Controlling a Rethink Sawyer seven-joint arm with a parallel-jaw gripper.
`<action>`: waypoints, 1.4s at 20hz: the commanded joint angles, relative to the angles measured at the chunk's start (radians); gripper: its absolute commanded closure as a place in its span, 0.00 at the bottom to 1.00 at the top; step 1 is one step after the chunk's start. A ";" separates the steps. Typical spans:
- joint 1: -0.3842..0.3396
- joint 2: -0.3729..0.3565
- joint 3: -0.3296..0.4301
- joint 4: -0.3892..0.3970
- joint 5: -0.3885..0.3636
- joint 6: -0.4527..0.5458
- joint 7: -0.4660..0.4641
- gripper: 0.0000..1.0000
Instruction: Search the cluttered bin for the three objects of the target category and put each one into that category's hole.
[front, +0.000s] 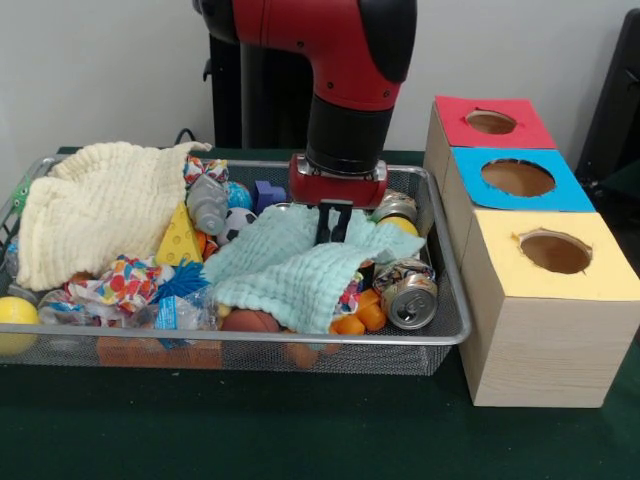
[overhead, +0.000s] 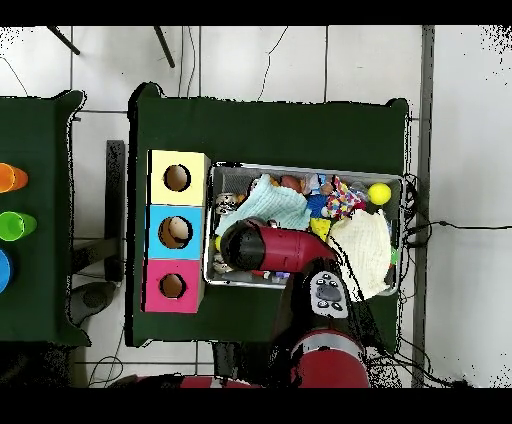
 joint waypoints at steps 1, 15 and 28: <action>-0.064 -0.157 0.047 0.128 0.001 0.235 0.052 1.00; -0.223 -0.406 0.099 0.120 -0.086 0.510 -0.170 1.00; -0.320 -0.362 0.167 0.083 -0.162 0.454 -0.160 1.00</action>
